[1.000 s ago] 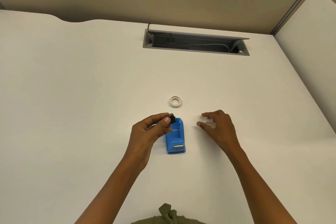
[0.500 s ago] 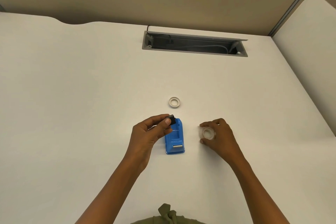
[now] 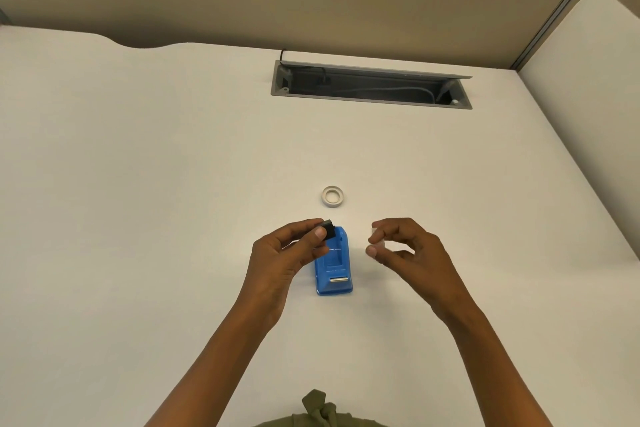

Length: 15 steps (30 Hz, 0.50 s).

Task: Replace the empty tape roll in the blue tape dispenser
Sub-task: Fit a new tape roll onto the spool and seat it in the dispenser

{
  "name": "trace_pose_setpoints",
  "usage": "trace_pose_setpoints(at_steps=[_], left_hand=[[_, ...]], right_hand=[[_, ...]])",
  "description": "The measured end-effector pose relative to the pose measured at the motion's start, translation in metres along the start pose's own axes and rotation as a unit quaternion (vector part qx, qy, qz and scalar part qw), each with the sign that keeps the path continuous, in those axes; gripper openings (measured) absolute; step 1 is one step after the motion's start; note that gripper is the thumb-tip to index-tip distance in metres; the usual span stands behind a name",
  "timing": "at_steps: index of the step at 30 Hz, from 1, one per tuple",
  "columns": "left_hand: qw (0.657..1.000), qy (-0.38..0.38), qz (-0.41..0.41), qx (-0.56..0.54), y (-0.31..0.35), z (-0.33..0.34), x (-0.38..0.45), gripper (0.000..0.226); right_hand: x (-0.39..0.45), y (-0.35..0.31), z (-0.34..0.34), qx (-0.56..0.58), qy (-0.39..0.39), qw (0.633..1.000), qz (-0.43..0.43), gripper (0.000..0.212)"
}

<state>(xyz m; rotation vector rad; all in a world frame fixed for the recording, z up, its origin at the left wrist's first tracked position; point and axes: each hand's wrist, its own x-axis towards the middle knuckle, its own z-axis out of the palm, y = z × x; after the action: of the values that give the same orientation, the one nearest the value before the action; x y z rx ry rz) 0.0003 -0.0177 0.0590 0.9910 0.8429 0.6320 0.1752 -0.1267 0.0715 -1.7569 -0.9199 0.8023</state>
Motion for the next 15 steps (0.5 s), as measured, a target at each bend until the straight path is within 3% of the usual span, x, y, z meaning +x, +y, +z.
trace_pose_setpoints(at_steps=[8,15], left_hand=[[1.0,-0.012,0.006,0.008,0.004,0.003,-0.003,0.033],[0.999,-0.033,0.019,0.026,0.008,0.005,-0.006,0.035]], right_hand=[[-0.003,-0.013,0.005,0.085,0.022,0.995,-0.043,0.019],[-0.005,-0.02,0.005,0.177,-0.012,0.983,-0.053,0.05]])
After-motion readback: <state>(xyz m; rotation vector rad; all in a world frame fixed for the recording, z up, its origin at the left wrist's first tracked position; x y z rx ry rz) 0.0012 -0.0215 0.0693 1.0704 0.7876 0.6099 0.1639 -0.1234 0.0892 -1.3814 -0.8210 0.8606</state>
